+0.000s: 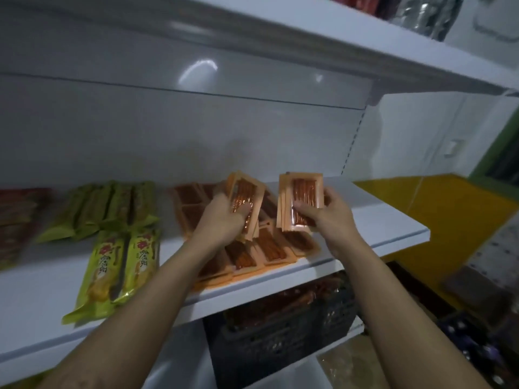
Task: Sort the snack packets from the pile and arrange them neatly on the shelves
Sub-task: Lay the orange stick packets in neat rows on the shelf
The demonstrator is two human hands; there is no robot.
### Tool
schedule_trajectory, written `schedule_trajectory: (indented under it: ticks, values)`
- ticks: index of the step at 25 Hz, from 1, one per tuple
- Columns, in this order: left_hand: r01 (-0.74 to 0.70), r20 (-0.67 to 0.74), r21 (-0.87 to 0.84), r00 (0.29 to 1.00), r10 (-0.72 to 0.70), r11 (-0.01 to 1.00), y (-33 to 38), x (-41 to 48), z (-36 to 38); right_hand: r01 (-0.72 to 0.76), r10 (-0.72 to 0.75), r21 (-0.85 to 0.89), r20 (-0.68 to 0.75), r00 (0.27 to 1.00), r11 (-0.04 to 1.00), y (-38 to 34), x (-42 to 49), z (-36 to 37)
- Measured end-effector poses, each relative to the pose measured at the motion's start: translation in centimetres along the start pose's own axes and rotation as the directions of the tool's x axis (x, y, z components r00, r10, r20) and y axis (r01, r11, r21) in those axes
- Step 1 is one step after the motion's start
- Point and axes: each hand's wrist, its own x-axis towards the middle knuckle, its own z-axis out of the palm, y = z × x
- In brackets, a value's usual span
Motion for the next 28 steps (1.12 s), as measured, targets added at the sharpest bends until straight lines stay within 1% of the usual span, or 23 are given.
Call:
schedule_trajectory:
  ticks: [3, 6, 7, 9, 11, 12, 15, 16, 18, 20, 22, 24, 26, 28]
  values:
    - [0.066, 0.002, 0.039, 0.998, -0.066, 0.997, 0.2, 0.8, 0.0, -0.01, 0.003, 0.066, 0.107, 0.994, 0.998, 0.6, 2.5, 2.0]
    - [0.151, -0.106, 0.062, 0.984, -0.144, 0.987, -0.2, 2.7, -0.8, 0.033, -0.061, 0.148, 0.188, 0.98, 0.988, 0.4, 5.1, 4.5]
    - [0.177, -0.141, 0.032, 0.975, -0.171, 0.984, -0.4, 3.2, -1.1, 0.053, -0.084, 0.154, 0.205, 0.975, 0.987, 0.2, 5.7, 5.3]
    - [0.184, -0.2, -0.077, 0.96, -0.196, 0.98, -0.5, 4.1, -1.4, 0.097, -0.134, 0.16, 0.237, 0.962, 0.982, 0.1, 6.7, 6.4]
    - [0.172, -0.215, -0.166, 0.955, -0.206, 0.971, -0.1, 4.8, -0.9, 0.118, -0.164, 0.17, 0.285, 0.944, 0.978, 0.2, 7.5, 6.9]
    - [0.164, -0.216, -0.212, 0.954, -0.21, 0.963, 0.2, 5.4, -0.4, 0.116, -0.168, 0.179, 0.312, 0.935, 0.977, 0.4, 8.1, 7.0]
    - [0.17, -0.228, -0.321, 0.941, -0.25, 0.932, 2.1, 5.9, 1.0, 0.031, -0.127, 0.25, 0.379, 0.917, 0.968, 0.2, 10.8, 6.8]
    - [0.169, -0.202, -0.351, 0.947, -0.251, 0.921, 2.6, 6.2, 1.3, 0.018, -0.119, 0.253, 0.389, 0.913, 0.967, 0.0, 11.7, 6.8]
    - [0.162, -0.133, -0.396, 0.964, -0.23, 0.904, 3.7, 7.0, 1.6, 0.053, -0.155, 0.25, 0.407, 0.9, 0.967, -0.6, 13.7, 6.7]
    - [0.096, -0.124, -0.404, 0.98, -0.158, 0.91, 4.9, 8.0, 2.2, 0.085, -0.189, 0.258, 0.411, 0.892, 0.962, -1.1, 15.8, 6.5]
    - [0.019, -0.166, -0.332, 0.983, -0.078, 0.943, 5.7, 8.9, 2.8, 0.106, -0.199, 0.23, 0.429, 0.881, 0.967, -1.1, 17.7, 6.5]
    - [-0.018, -0.205, -0.296, 0.978, -0.045, 0.955, 6.0, 9.6, 3.5, 0.087, -0.194, 0.24, 0.47, 0.861, 0.967, -1.1, 19.0, 6.5]
    - [-0.024, -0.254, -0.319, 0.965, -0.062, 0.947, 5.9, 9.7, 3.8, 0.01, -0.167, 0.285, 0.536, 0.828, 0.959, -0.8, 19.9, 6.8]
    - [-0.008, -0.298, -0.374, 0.948, -0.112, 0.927, 5.4, 9.6, 3.8, -0.072, -0.129, 0.307, 0.588, 0.799, 0.949, -0.2, 20.1, 7.3]
